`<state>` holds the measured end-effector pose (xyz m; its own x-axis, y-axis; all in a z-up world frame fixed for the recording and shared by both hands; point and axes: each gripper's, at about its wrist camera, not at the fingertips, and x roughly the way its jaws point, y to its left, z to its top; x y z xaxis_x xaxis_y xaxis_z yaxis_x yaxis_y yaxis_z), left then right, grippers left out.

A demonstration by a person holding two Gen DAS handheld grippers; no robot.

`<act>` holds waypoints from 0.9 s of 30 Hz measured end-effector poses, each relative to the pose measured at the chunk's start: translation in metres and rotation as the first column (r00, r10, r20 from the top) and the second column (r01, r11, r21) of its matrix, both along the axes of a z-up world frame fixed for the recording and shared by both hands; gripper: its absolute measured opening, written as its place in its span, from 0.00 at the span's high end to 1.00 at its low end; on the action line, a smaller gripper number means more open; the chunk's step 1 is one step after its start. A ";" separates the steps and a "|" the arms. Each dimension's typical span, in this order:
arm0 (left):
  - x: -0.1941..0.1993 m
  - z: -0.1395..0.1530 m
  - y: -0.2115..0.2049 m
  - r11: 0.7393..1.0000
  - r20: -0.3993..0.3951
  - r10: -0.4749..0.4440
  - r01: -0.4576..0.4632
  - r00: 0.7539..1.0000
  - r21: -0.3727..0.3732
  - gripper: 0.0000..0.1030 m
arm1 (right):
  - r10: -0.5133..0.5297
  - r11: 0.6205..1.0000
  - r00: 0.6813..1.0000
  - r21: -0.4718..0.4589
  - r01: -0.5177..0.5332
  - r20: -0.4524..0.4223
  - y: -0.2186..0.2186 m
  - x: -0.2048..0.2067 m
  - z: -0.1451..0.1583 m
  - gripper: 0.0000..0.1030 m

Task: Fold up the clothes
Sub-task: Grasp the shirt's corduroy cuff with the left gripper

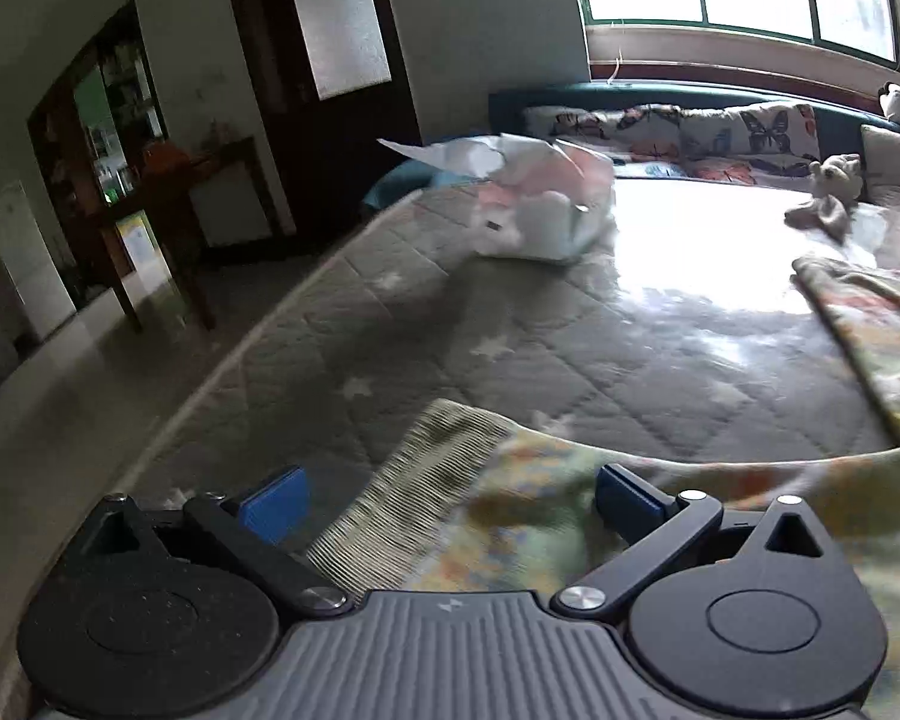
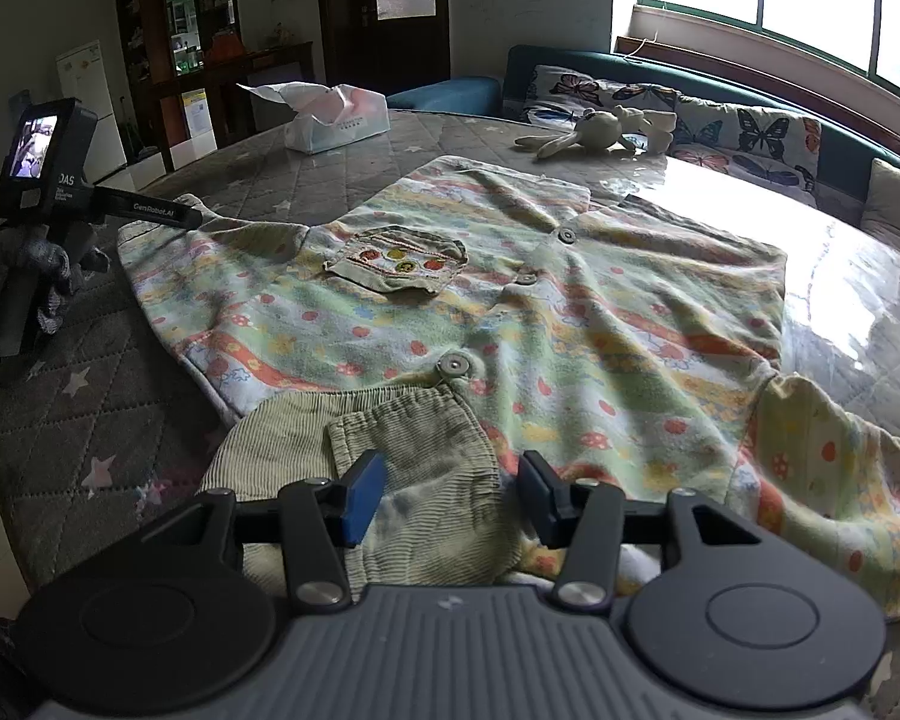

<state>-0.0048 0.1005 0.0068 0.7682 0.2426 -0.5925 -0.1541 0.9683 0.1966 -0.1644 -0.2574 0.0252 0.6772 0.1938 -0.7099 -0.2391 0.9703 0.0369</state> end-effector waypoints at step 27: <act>-0.057 0.010 0.044 0.942 0.023 0.141 -0.127 0.990 -0.312 0.75 | -0.016 1.000 1.000 0.002 0.016 0.007 0.001 0.000 -0.001 0.50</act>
<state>-0.0615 0.1440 0.0165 0.7682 0.1559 -0.6209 -0.2887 0.9500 -0.1187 -0.1647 -0.2565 0.0246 0.6850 0.1842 -0.7049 -0.2240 0.9739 0.0368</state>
